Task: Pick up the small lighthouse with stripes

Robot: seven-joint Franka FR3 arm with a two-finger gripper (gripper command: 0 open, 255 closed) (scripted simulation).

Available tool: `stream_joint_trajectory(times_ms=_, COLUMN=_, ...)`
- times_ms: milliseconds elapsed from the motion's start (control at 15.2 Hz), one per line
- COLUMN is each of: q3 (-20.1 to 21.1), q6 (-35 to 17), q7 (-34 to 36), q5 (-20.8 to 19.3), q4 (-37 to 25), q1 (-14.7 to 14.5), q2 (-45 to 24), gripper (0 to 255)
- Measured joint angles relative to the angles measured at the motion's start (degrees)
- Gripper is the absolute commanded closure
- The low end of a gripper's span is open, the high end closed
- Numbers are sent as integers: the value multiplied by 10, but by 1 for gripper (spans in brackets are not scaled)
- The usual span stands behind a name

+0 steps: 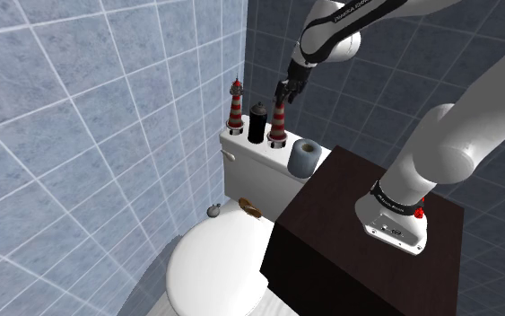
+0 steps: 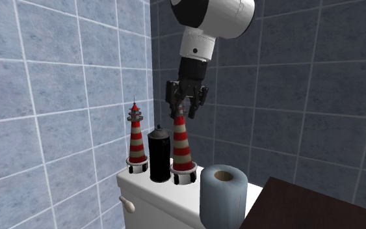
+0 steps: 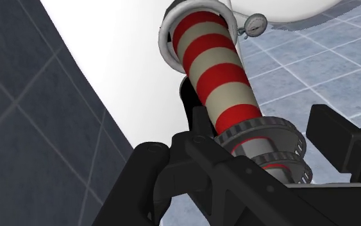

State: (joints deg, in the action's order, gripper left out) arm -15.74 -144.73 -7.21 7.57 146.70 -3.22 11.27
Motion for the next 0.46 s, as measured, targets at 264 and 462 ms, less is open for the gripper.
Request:
stream_joint_trajectory(times_ms=264, q3=4, q6=33, q7=13, q5=-14, q4=-12, q1=5, q2=23, gripper=255)
stream_joint_trajectory(times_ms=462, q3=6, q6=57, q7=20, q5=-22, q4=-22, q1=8, q2=37, gripper=255)
